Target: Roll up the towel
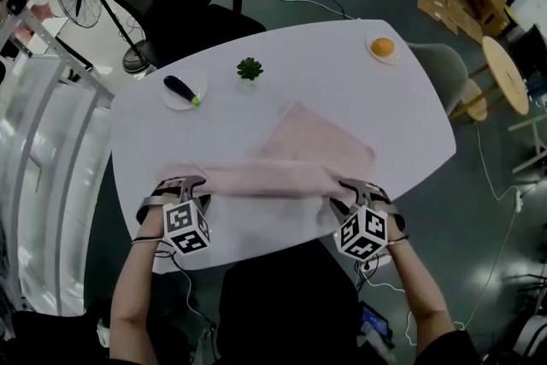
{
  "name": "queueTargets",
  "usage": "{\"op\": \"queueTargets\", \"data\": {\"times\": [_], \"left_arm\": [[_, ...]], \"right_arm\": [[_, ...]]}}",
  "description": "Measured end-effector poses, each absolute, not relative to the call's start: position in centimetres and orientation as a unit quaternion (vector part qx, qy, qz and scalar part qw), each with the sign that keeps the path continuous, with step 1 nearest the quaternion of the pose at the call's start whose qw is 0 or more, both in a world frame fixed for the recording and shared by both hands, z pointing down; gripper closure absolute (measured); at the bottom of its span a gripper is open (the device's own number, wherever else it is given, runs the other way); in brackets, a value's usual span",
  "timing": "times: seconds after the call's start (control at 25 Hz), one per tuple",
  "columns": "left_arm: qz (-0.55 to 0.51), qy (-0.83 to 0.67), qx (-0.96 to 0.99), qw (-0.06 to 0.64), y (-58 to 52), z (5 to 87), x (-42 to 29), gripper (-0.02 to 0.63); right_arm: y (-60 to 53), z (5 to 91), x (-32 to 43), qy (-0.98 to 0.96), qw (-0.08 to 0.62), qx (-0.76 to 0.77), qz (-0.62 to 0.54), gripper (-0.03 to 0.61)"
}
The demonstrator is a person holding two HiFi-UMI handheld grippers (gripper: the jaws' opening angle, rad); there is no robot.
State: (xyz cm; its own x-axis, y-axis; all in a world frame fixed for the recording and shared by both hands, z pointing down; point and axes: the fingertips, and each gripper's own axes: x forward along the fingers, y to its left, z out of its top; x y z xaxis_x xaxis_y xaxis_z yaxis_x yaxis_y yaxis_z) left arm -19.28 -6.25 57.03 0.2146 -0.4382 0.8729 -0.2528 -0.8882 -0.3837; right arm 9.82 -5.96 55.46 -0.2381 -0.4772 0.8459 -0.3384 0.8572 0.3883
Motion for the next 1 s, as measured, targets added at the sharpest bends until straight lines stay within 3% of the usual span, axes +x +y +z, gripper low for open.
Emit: {"op": "queueTargets", "data": {"times": [0.64, 0.88, 0.96, 1.0], "left_arm": [[-0.607, 0.194, -0.768, 0.064, -6.5, 61.5, -16.7, 0.453], [-0.635, 0.185, -0.744, 0.097, -7.2, 62.0, -16.8, 0.522], [-0.637, 0.184, -0.741, 0.102, -7.4, 61.8, -16.8, 0.551], [-0.637, 0.183, -0.741, 0.104, -7.5, 61.6, -16.9, 0.555]], "right_arm": [[-5.3, 61.5, 13.5, -0.755, 0.606, 0.247, -0.035, 0.407], [-5.7, 62.3, 14.2, -0.739, 0.629, 0.234, -0.068, 0.477], [-5.7, 62.2, 14.3, -0.736, 0.631, 0.234, -0.074, 0.541], [-5.8, 62.0, 14.4, -0.736, 0.630, 0.236, -0.078, 0.544]]}}
